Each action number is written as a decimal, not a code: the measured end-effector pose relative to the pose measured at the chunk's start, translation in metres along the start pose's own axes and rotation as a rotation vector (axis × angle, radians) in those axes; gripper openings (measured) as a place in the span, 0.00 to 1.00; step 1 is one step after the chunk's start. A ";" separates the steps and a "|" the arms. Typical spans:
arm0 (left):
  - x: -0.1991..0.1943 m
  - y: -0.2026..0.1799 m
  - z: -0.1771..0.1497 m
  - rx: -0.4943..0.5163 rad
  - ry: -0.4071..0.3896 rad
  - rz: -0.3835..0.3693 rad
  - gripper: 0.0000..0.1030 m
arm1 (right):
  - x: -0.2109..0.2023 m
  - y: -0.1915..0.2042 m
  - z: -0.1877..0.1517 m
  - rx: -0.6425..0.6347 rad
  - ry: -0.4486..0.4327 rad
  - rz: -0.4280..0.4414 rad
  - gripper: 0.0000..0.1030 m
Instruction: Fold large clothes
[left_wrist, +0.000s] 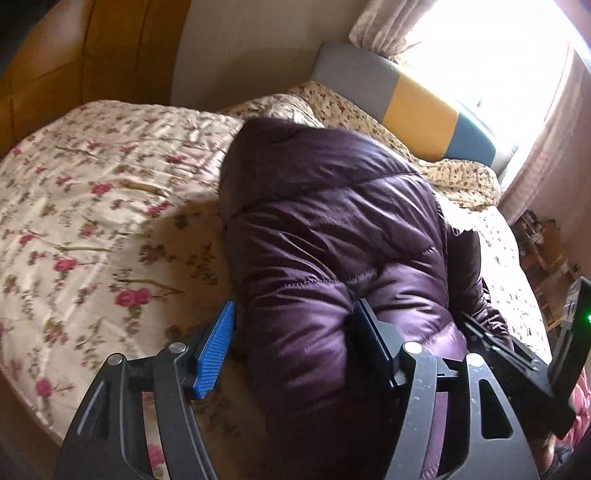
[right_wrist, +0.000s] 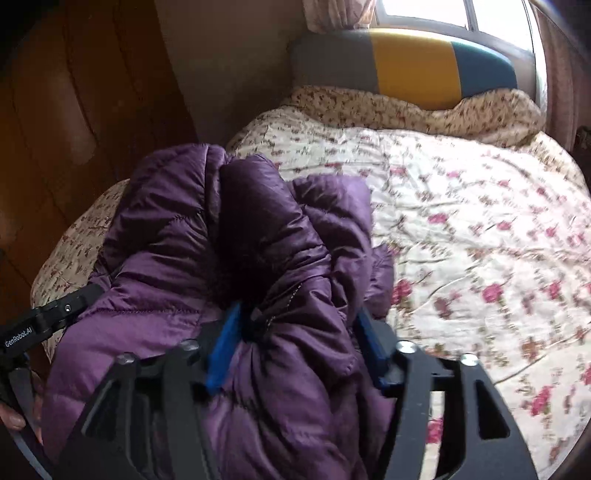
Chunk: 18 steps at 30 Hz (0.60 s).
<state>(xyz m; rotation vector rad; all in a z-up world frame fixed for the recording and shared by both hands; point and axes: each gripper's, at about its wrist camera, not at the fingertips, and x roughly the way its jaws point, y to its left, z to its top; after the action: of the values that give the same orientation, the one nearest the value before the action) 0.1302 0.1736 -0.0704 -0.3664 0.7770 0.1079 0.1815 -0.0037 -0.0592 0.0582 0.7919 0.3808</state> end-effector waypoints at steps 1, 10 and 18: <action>-0.004 0.000 -0.001 0.004 -0.006 0.006 0.63 | -0.008 0.001 0.000 -0.010 -0.012 0.001 0.62; -0.051 -0.012 -0.019 -0.005 -0.072 0.060 0.63 | -0.072 0.027 -0.012 -0.127 -0.105 0.011 0.51; -0.065 -0.039 -0.040 0.051 -0.092 0.055 0.63 | -0.083 0.032 -0.038 -0.187 -0.052 -0.002 0.32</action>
<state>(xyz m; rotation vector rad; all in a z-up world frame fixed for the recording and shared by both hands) 0.0664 0.1248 -0.0402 -0.2894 0.6974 0.1550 0.0923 -0.0072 -0.0232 -0.1072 0.7021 0.4477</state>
